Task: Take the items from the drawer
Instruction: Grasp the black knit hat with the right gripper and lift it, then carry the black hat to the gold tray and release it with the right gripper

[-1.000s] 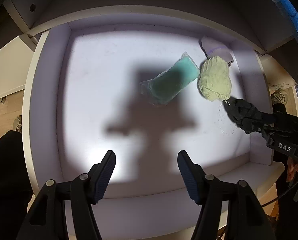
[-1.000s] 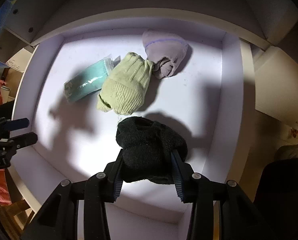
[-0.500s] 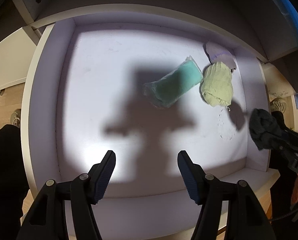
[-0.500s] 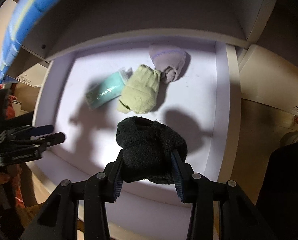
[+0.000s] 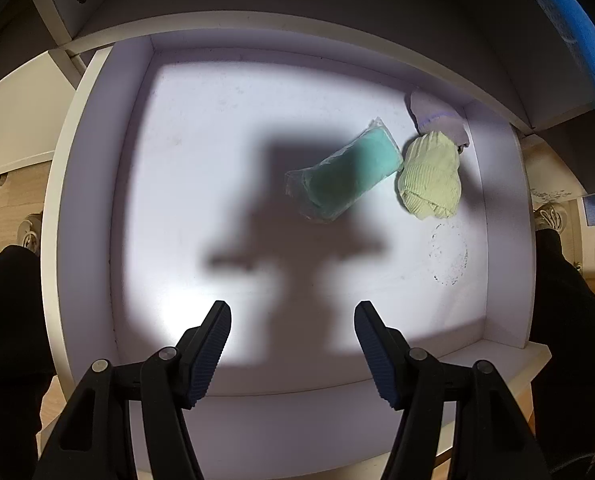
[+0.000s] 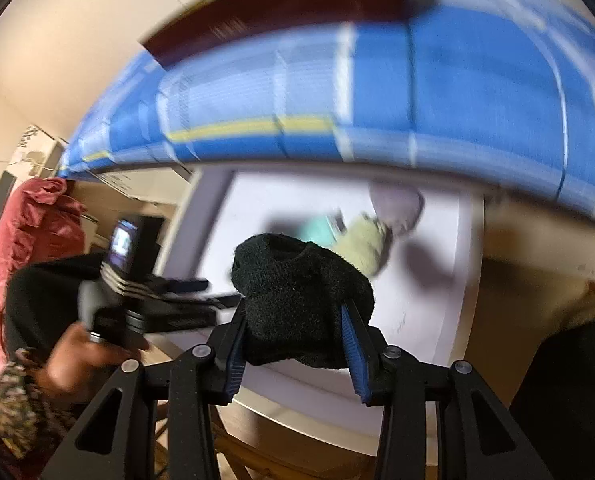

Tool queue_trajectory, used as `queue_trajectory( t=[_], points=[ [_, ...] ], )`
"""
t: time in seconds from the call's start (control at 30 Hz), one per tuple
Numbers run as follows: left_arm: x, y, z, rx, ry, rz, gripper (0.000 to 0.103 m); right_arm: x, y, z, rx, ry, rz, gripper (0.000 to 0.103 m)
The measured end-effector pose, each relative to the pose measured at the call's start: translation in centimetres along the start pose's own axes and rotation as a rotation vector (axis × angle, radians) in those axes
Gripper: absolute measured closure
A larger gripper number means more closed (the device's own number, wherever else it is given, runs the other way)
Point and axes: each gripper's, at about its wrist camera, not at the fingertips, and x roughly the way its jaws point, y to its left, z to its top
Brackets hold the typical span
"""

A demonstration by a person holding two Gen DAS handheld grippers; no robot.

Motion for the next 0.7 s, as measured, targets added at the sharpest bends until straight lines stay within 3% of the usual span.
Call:
queue_trajectory(
  t=[0.4,0.5,0.7],
  points=[
    [0.5,0.3,0.2,-0.027,0.028,-0.013,0.038,-8.4,5.5,9.9,-0.13,-0.211,0.022,0.06],
    [0.5,0.3,0.2,-0.036,0.034,-0.026,0.038,-7.8,7.2,13.7,-0.174,-0.243,-0.023,0.06],
    [0.3,1.1,0.3,-0.067,0.036,-0.038,0.038,-4.0,9.0,19.2,-0.208,-0.223,-0.122,0.06]
  ],
)
